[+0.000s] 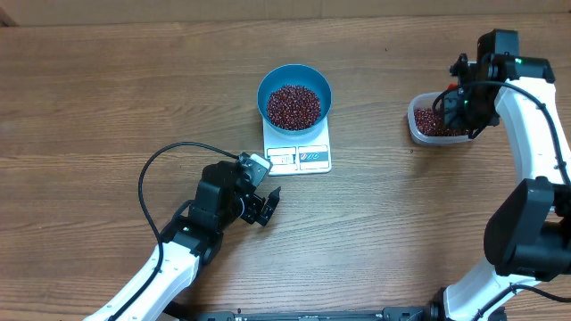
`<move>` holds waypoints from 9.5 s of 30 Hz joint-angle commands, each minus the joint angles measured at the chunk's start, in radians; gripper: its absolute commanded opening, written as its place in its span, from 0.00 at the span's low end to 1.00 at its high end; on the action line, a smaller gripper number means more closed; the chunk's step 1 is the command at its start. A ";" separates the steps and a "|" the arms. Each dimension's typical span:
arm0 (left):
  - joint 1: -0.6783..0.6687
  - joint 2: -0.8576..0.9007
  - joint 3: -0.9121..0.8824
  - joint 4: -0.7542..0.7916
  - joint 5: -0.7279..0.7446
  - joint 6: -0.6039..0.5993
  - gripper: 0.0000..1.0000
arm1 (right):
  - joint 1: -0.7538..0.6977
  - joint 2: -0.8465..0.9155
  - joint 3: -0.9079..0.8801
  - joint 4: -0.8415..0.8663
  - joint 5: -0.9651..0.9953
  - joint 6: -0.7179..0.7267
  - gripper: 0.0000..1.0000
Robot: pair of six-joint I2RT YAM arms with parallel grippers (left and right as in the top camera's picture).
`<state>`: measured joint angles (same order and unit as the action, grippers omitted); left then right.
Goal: Scoop item into bowl and weigh 150g on scale
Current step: 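Move the red scoop right back to the bean container, then lower the red scoop into the container and scoop beans with right gripper, then lift the filled scoop and carry it left over the blue bowl, then tip the red scoop over the blue bowl to add a few beans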
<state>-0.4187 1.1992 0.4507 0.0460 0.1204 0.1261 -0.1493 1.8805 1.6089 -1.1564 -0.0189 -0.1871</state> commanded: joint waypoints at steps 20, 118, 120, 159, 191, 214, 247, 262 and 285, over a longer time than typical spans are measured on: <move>0.000 0.007 -0.001 0.003 0.003 -0.014 0.99 | -0.003 -0.016 -0.169 0.145 -0.161 0.014 0.04; 0.000 0.007 -0.001 0.003 0.003 -0.014 1.00 | 0.007 0.394 0.420 -0.420 -0.071 0.070 0.03; 0.000 0.007 -0.001 0.003 0.003 -0.014 1.00 | 0.008 0.394 0.420 -0.420 -0.098 0.051 0.04; 0.000 0.007 -0.001 0.003 0.003 -0.014 1.00 | -0.113 0.359 0.482 -0.499 -0.324 -0.140 0.04; 0.000 0.007 -0.001 0.003 0.003 -0.014 0.99 | 0.042 0.227 0.520 -0.510 -0.565 -0.208 0.04; 0.000 0.007 -0.001 0.003 0.003 -0.014 1.00 | 0.323 0.227 0.653 -0.436 -0.579 -0.153 0.04; 0.000 0.007 -0.001 0.003 0.003 -0.014 1.00 | 0.690 0.227 0.653 -0.236 0.189 0.053 0.04; 0.000 0.007 -0.001 0.003 0.003 -0.014 1.00 | 0.765 0.227 0.653 -0.220 0.393 0.053 0.04; 0.000 0.007 -0.001 0.003 0.003 -0.014 1.00 | 0.765 0.227 0.653 -0.198 0.381 0.053 0.04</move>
<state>-0.4187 1.1992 0.4507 0.0460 0.1204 0.1265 0.6106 2.1422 2.2368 -1.3613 0.3515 -0.1421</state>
